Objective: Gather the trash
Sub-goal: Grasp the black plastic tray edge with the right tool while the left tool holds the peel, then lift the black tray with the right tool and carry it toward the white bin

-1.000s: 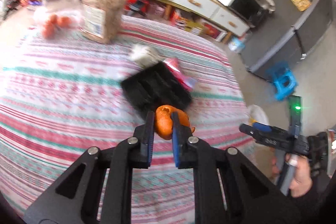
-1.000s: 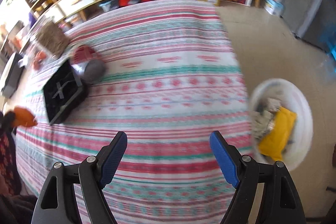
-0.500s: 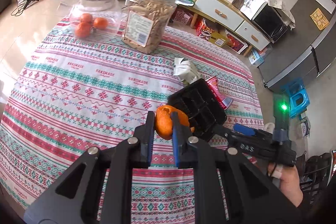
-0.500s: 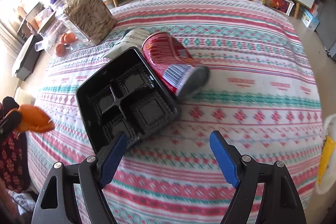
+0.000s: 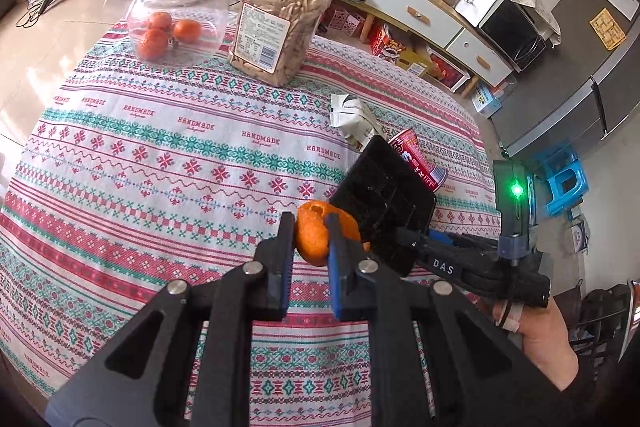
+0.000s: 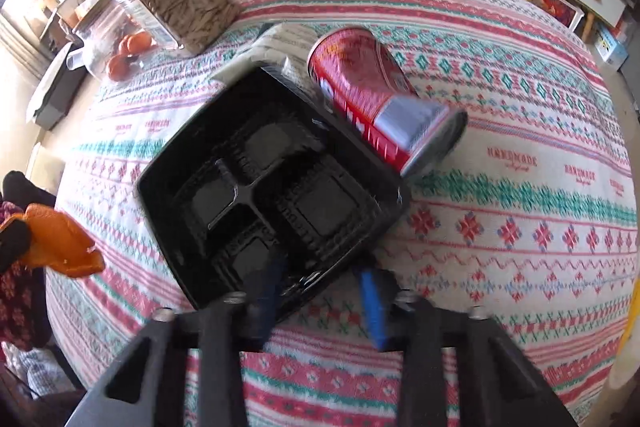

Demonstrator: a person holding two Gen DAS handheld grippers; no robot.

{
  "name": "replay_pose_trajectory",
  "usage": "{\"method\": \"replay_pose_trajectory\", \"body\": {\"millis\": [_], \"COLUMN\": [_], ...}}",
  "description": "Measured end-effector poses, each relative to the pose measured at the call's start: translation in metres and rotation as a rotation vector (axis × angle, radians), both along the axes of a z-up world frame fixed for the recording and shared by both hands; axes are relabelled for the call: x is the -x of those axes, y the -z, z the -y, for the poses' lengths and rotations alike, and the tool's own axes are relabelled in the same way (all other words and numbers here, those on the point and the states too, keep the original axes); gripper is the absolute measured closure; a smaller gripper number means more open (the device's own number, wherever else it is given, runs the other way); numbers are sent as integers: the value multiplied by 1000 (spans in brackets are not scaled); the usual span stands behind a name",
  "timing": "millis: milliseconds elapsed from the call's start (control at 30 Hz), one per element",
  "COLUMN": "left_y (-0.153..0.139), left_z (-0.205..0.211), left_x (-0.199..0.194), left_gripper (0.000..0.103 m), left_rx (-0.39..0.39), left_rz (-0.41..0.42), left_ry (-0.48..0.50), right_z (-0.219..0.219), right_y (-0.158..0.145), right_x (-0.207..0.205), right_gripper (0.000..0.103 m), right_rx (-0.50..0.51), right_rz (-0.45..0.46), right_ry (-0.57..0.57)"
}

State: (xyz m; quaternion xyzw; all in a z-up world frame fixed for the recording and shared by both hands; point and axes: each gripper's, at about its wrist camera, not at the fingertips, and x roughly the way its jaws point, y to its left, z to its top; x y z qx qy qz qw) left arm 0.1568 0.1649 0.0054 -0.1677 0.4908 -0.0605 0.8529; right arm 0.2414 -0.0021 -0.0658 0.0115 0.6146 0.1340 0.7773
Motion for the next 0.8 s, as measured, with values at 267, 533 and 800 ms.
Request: {"method": "replay_pose_trajectory", "body": {"millis": [267,533,800], "left_y": [2,4,3], "left_z": [8,15,18], "left_x": [1,2,3], "left_gripper": [87,87,87], "left_rx": [-6,7,7], "left_rz": [-1,-7,-4], "left_ry": [19,27,27], "right_z": [31,73,38], "right_y": [-8,-28,-19], "right_x": [27,29,34], "right_gripper": [91,30,28], "right_rx": [19,-68,-76], "right_rz": [-7,-11,-47], "right_ry": [-31,98,46]}}
